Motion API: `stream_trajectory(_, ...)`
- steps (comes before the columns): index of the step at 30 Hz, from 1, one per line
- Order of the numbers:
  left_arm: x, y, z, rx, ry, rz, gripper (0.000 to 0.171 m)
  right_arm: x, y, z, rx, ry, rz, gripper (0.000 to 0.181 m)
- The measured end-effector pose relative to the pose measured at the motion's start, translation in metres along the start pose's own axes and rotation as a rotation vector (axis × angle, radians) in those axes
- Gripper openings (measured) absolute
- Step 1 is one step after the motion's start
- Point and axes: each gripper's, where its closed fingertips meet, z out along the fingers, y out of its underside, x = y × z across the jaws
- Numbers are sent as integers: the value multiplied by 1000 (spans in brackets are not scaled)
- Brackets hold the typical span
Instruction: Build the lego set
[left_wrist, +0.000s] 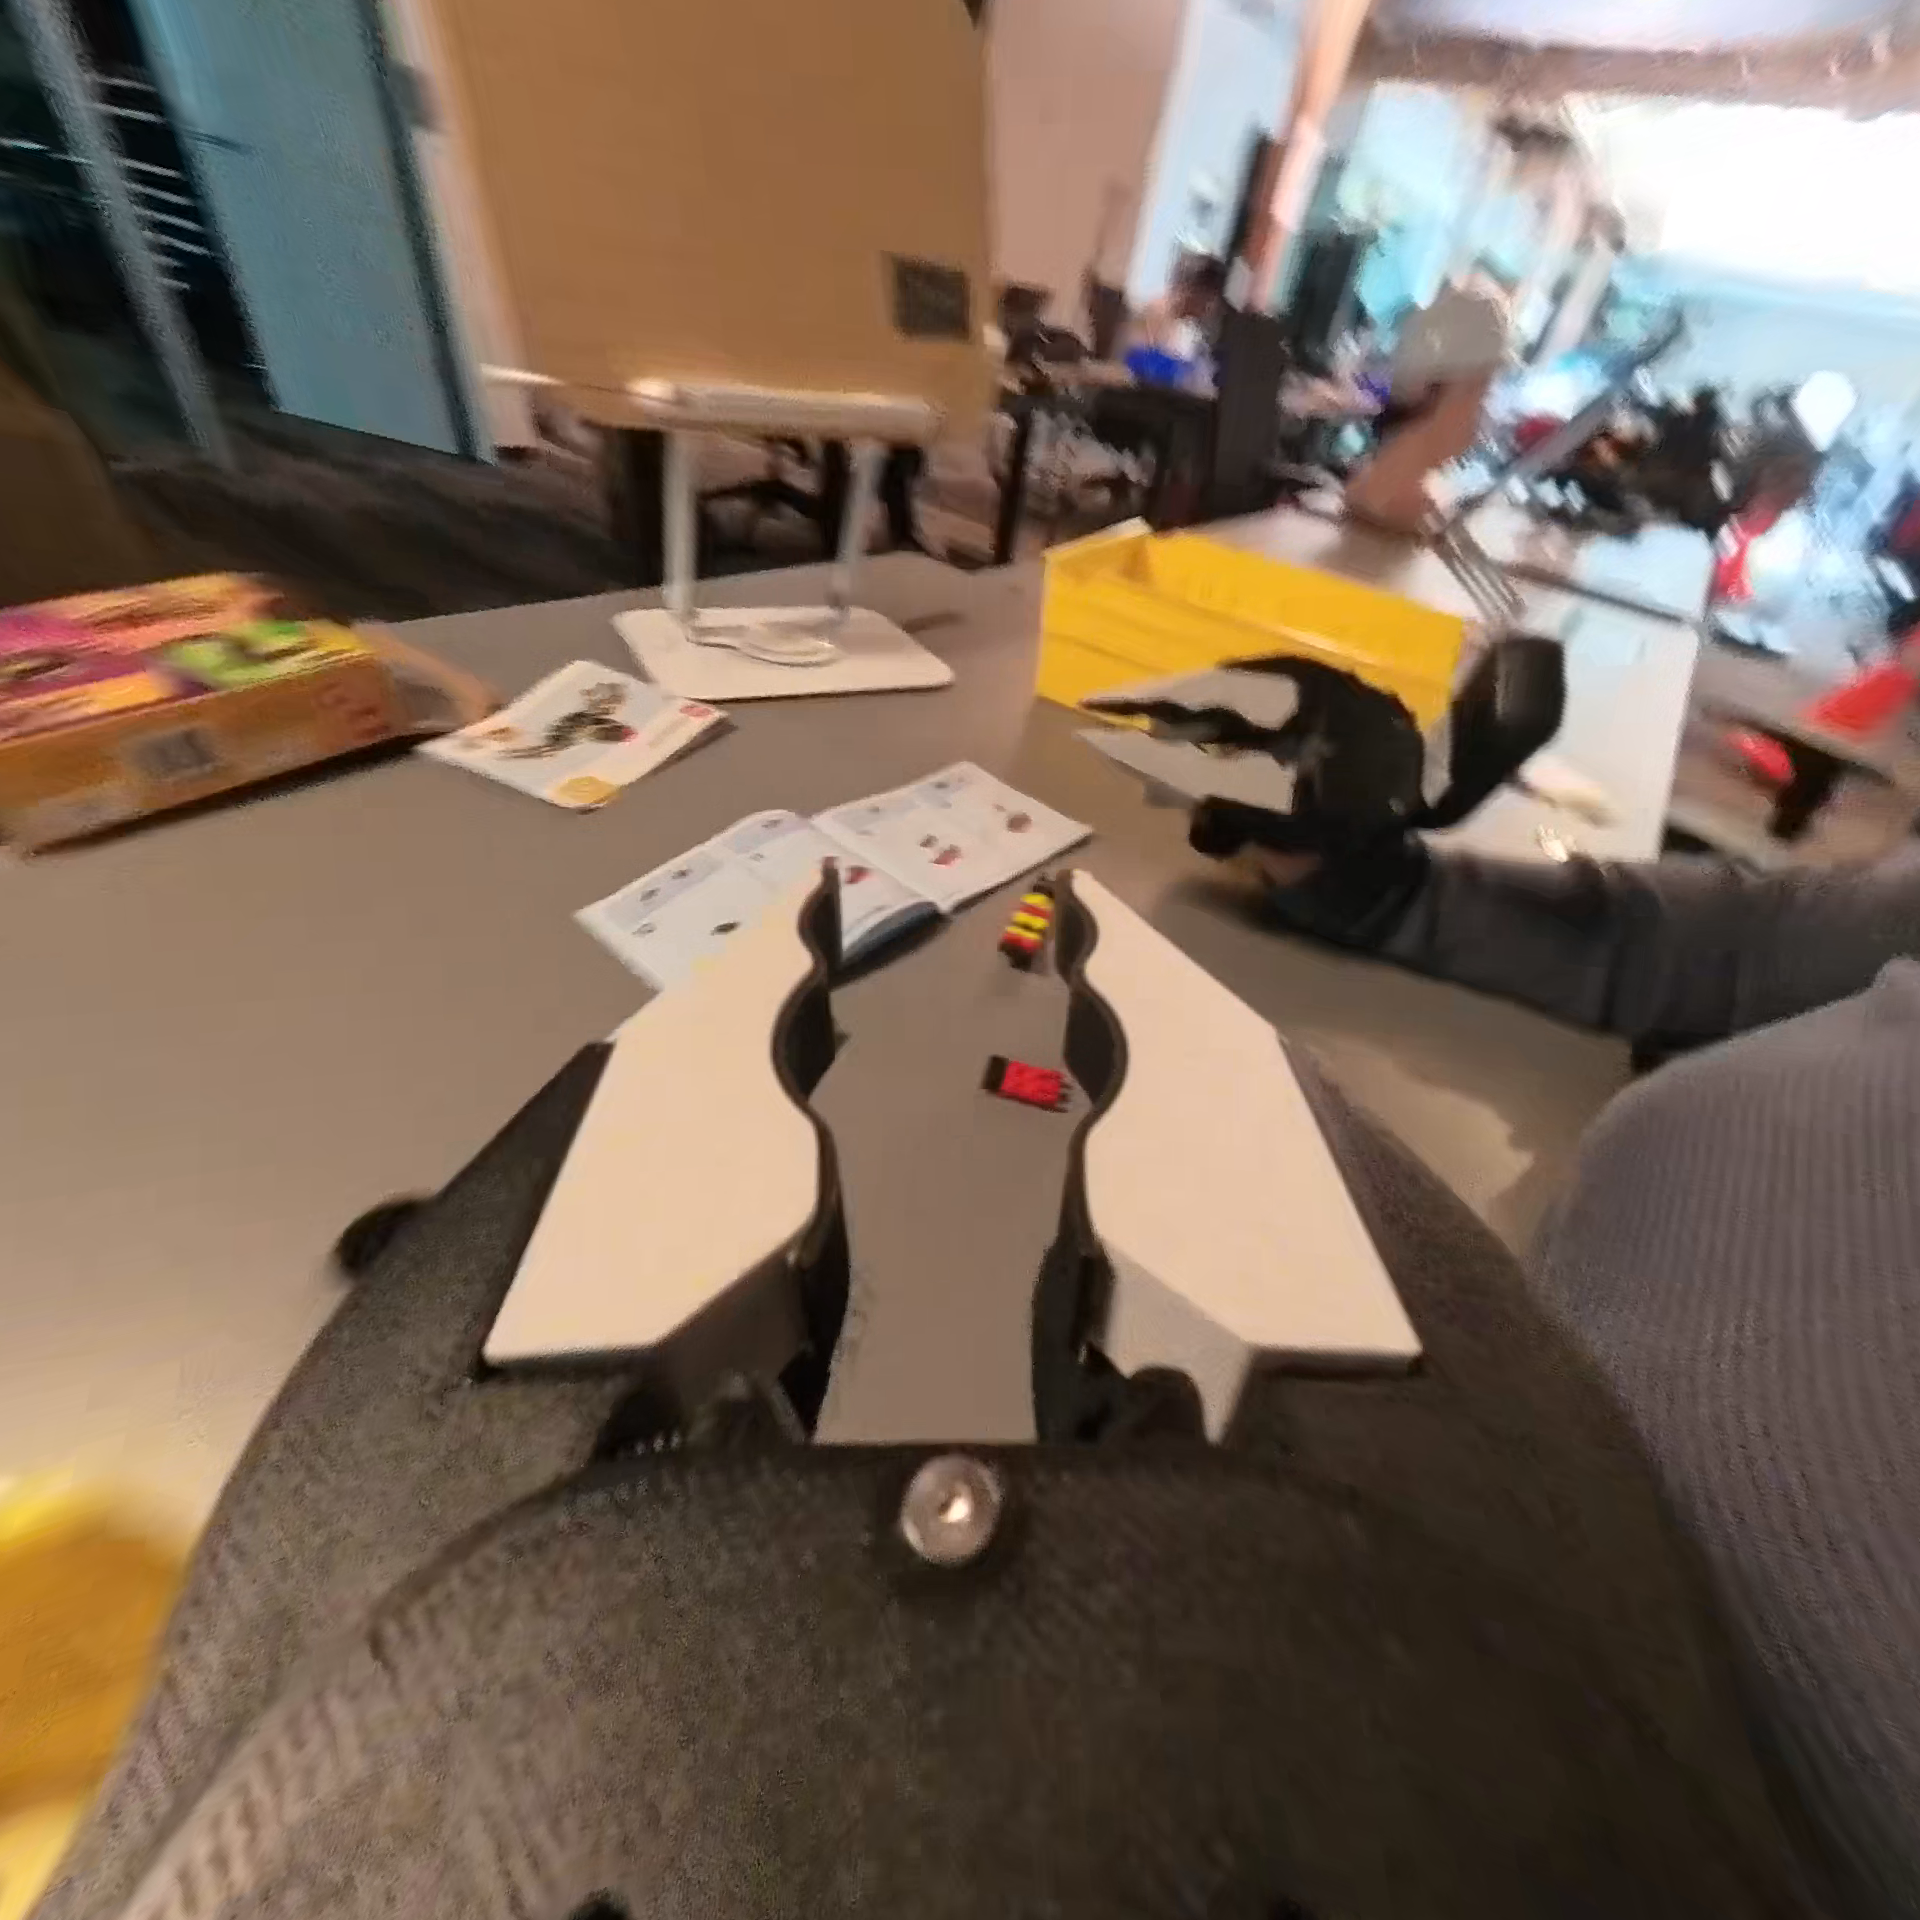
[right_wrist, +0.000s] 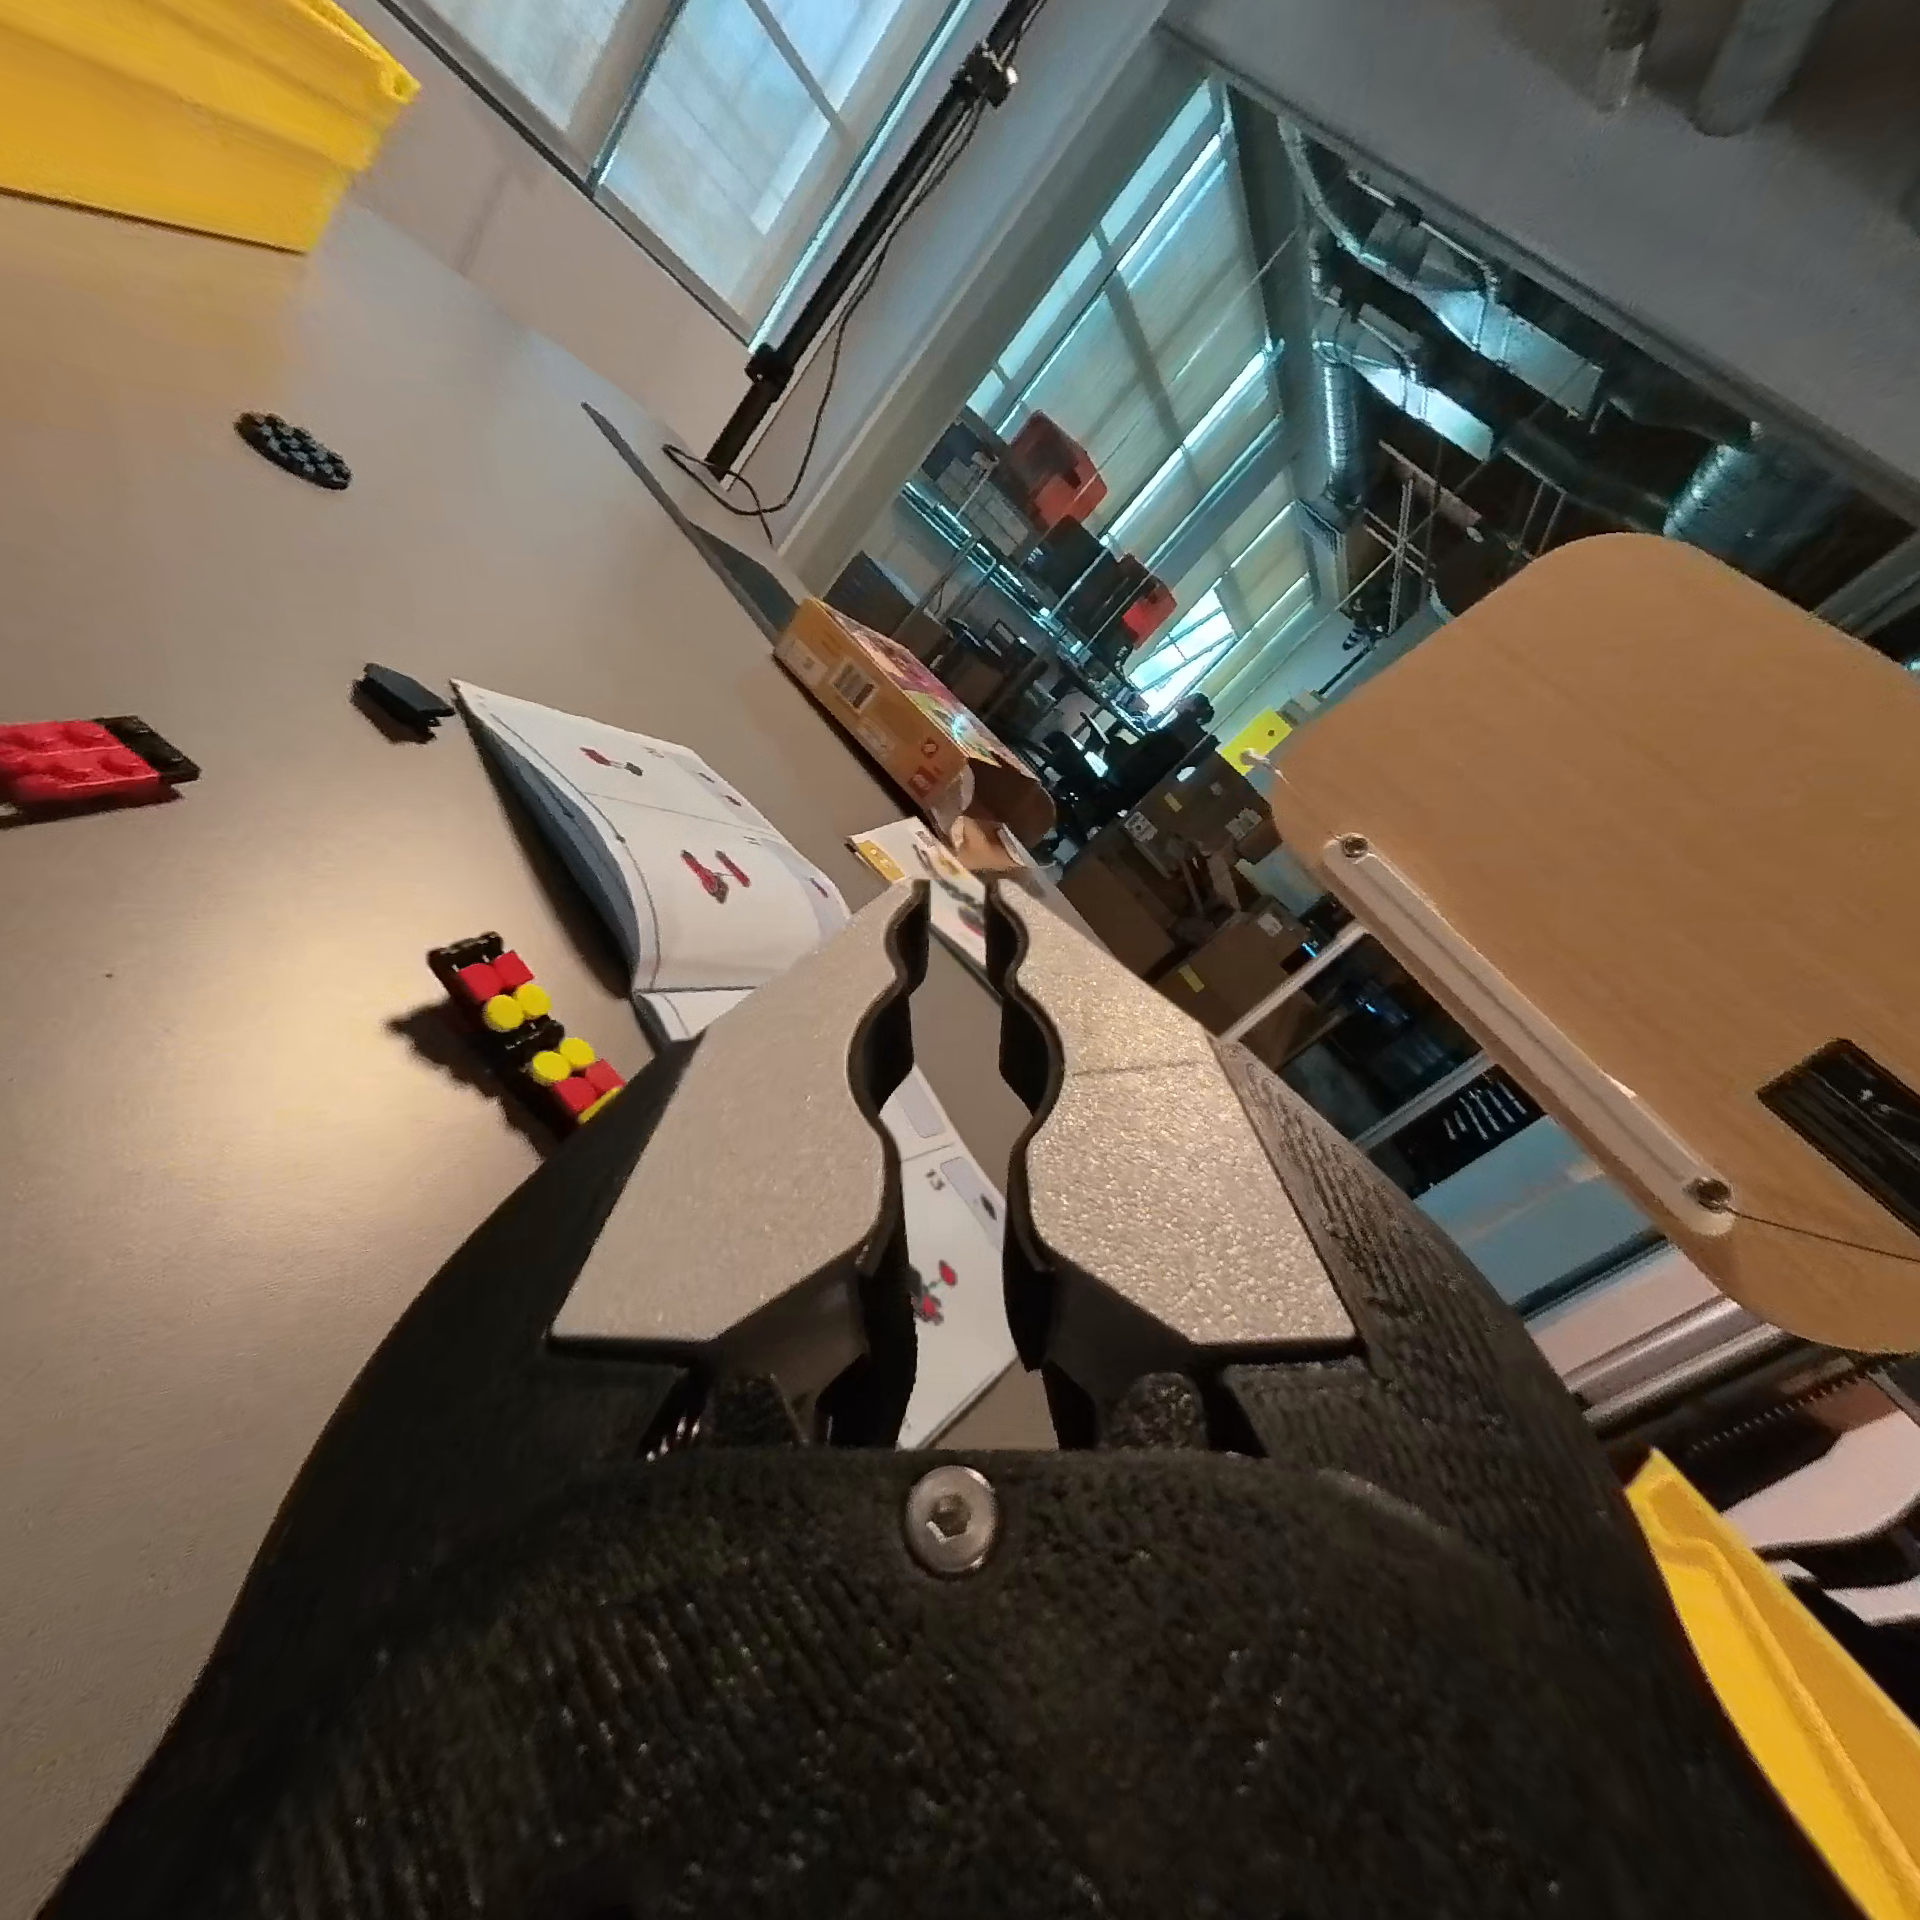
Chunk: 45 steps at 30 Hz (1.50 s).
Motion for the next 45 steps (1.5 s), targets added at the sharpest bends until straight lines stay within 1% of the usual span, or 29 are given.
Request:
stream_trajectory(3,-50,-2,-65,67,-231,-142,38,-6,1,3,-4,-37,26,8)
stream_trajectory(4,-64,0,-87,63,-292,-194,36,-6,2,4,-6,-45,36,8)
stream_trajectory(6,-84,11,-125,-7,-388,-302,39,-6,2,5,-5,-45,39,8)
stream_trajectory(7,-91,15,-140,-39,-422,-328,41,-8,2,5,-4,-49,30,8)
stream_trajectory(9,-107,14,-164,-55,-509,-331,41,-11,0,5,-4,-56,-5,8)
stream_trajectory(11,-123,10,-179,-78,-581,-296,42,-17,-2,5,-2,-67,-44,8)
stream_trajectory(12,-131,8,-183,-115,-599,-282,43,-19,-3,6,0,-74,-61,8)
stream_trajectory(14,-151,7,-186,-212,-614,-245,43,-23,-4,6,3,-86,-83,8)
stream_trajectory(18,-209,8,-188,-373,-642,-203,39,-24,-2,7,-4,-90,-84,9)
stream_trajectory(20,-231,16,-183,-430,-596,-194,35,-22,-2,7,-3,-84,-76,8)
stream_trajectory(22,-244,31,-178,-488,-555,-229,29,-22,-1,7,-8,-82,-70,8)
stream_trajectory(25,-253,56,-167,-570,-486,-298,22,-22,0,8,-17,-83,-72,9)
stream_trajectory(27,-253,73,-160,-659,-431,-310,19,-22,1,8,-19,-83,-73,9)
stream_trajectory(31,-264,96,-155,-853,-417,-230,17,-21,1,9,-22,-80,-70,9)
stream_trajectory(33,-265,103,-150,-924,-378,-193,19,-21,1,8,-21,-78,-70,8)
stream_trajectory(35,-269,109,-148,-983,-368,-151,20,-21,1,8,-20,-78,-72,8)
stream_trajectory(38,-275,117,-147,-1057,-366,-101,19,-23,1,9,-20,-85,-81,8)
stream_trajectory(40,-283,116,-148,-1076,-406,-66,18,-24,0,9,-18,-88,-87,8)
stream_trajectory(42,-290,113,-145,-1044,-440,-70,17,-25,0,9,-18,-93,-91,8)
stream_trajectory(45,-295,113,-138,-1004,-455,-156,16,-26,0,9,-17,-99,-91,8)
